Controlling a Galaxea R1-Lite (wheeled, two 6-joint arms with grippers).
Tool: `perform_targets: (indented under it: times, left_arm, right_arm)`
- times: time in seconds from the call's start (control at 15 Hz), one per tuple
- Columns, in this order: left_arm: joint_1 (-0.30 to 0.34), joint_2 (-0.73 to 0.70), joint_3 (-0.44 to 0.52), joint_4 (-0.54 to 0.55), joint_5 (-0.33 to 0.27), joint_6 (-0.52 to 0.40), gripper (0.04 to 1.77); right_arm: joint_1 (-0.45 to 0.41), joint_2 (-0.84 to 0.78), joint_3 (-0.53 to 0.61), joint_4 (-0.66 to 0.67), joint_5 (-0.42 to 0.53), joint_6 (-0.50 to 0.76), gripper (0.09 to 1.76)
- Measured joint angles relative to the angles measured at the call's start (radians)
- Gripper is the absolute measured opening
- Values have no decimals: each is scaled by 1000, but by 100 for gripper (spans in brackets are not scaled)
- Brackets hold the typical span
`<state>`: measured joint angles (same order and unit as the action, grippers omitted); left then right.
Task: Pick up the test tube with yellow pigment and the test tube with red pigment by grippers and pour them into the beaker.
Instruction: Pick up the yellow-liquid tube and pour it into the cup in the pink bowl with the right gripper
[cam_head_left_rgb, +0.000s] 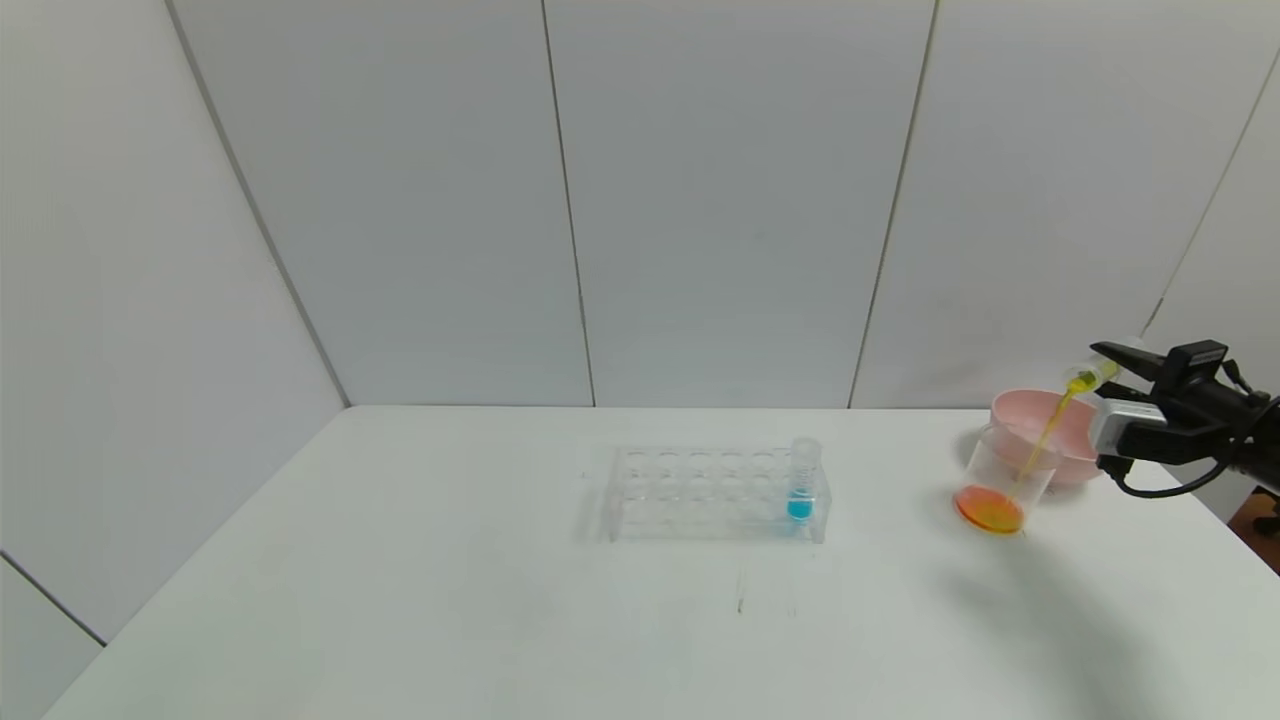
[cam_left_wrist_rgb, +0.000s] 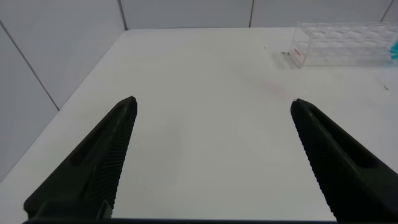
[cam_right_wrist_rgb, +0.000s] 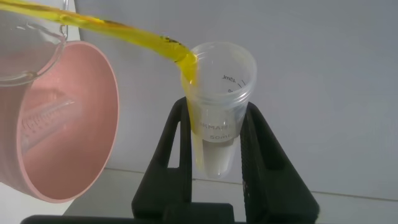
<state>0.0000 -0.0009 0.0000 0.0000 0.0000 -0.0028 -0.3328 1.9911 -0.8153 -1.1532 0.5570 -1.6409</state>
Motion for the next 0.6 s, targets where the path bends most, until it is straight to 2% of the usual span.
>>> perform_targets:
  times: [0.6]
  left_arm:
    - [0,0,0,0,0,0,176]
  right_arm:
    - [1,0,2,-30,-8,-29,52]
